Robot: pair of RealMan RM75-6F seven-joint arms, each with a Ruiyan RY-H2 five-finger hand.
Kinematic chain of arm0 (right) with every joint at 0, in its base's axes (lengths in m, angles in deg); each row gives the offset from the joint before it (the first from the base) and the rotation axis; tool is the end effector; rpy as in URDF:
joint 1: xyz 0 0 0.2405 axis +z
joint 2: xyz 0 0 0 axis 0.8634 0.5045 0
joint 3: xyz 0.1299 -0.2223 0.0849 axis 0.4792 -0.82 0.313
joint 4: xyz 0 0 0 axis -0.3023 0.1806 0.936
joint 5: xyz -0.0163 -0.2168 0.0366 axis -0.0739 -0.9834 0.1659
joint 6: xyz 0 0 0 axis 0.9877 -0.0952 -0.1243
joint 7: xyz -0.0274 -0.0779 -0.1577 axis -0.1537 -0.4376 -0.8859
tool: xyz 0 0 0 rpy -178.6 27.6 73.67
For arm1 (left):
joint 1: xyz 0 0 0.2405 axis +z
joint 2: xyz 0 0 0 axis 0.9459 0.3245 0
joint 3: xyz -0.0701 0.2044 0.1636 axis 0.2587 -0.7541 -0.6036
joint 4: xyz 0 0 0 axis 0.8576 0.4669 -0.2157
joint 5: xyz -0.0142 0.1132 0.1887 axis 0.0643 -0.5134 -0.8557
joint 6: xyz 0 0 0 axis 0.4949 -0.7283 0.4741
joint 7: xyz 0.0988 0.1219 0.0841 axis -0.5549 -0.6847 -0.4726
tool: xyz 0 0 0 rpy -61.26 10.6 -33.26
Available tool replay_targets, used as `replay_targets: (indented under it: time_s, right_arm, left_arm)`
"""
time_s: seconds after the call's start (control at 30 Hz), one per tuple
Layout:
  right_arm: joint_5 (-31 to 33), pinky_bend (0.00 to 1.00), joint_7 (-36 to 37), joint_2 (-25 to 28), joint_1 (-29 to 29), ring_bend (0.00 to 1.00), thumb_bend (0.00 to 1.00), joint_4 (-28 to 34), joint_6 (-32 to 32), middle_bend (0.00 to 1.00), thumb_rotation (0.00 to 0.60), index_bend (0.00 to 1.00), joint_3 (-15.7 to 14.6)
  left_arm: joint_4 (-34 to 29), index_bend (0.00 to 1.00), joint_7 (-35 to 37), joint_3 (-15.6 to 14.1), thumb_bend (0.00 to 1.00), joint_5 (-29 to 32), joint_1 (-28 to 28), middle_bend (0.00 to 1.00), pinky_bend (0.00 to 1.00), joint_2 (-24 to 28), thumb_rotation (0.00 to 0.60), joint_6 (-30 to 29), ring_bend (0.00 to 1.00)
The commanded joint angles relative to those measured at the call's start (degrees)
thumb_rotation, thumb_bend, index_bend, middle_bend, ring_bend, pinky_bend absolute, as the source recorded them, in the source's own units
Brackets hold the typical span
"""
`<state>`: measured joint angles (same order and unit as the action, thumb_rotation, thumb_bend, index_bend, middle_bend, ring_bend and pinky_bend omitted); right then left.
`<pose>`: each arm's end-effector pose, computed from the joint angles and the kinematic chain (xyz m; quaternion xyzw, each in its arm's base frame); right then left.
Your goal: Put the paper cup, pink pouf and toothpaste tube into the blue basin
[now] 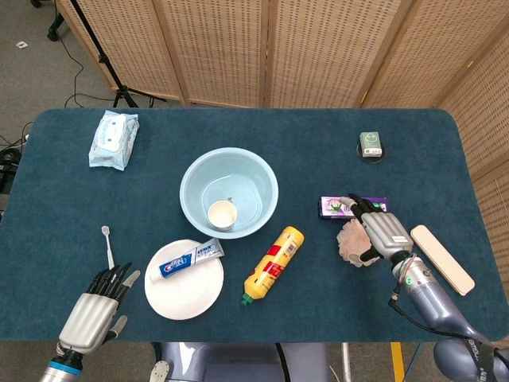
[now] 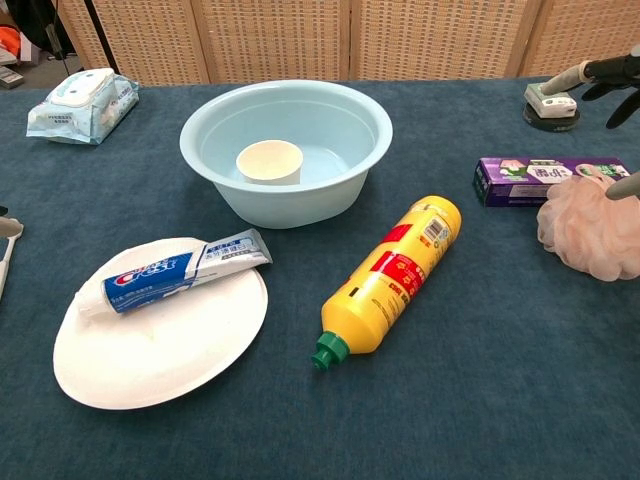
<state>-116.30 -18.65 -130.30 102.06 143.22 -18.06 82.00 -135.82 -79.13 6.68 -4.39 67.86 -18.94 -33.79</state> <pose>-0.2031 -0.3542 0.0901 0.6749 -0.5106 0.3203 0.4257 -0.2262 0.1477 0.0453 -0.7236 -0.3895 -0.3116 0.4770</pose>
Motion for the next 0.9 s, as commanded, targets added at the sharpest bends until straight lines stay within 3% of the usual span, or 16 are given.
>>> replay_targets:
  time_s: [0.03,0.6,0.67,0.7,0.8,0.83,0.9]
  right_arm:
    - [2.9,0.17,-1.5,-1.7,0.6,0.0,0.1,-2.2,-1.7,0.0,0.6,0.0,0.9]
    - [9.2,0.17,-3.5,-11.6,0.3,0.0,0.1,-14.8,-7.3,0.0,0.6,0.03,0.5]
    - [9.3,0.17,-3.8,-13.0,-0.3,0.0,0.11,-15.8,-5.6,0.0,0.6,0.11,0.7]
    - [9.3,0.19,-4.0,-13.6,-0.6,0.03,0.11,-16.1,-4.6,0.04,0.6,0.19,1.0]
    - [8.9,0.3,-4.4,-15.5,-1.6,0.19,0.14,-16.8,-1.2,0.21,0.6,0.42,2.0]
    - [8.7,0.36,-4.5,-15.8,-1.8,0.28,0.14,-16.9,-0.4,0.3,0.6,0.51,2.3]
    - [8.2,0.44,-4.7,-16.3,-2.2,0.39,0.16,-16.9,0.9,0.39,0.6,0.62,2.9]
  left_arm:
    - [0.2,0.01,0.3,0.3,0.33,0.5,-0.1,0.0,0.11,0.0,0.6,0.2,0.0]
    - [-0.3,0.01,0.9,-0.4,0.33,-0.6,-0.2,0.0,0.11,0.3,0.6,0.9,0.0]
    - [-0.3,0.01,0.9,-0.4,0.33,-0.4,-0.3,0.0,0.11,0.3,0.6,1.2,0.0]
    - [-0.3,0.01,0.9,-0.4,0.33,-0.4,-0.3,0.0,0.11,0.3,0.6,1.4,0.0]
    - [-0.3,0.01,1.2,-0.5,0.33,-0.6,-0.3,0.0,0.11,0.2,0.6,1.4,0.0]
    - [-0.3,0.0,1.3,-0.5,0.33,-0.7,-0.3,0.0,0.11,0.2,0.6,1.3,0.0]
    - [-0.4,0.01,1.5,-0.4,0.33,-0.8,-0.2,0.0,0.11,0.3,0.6,1.1,0.0]
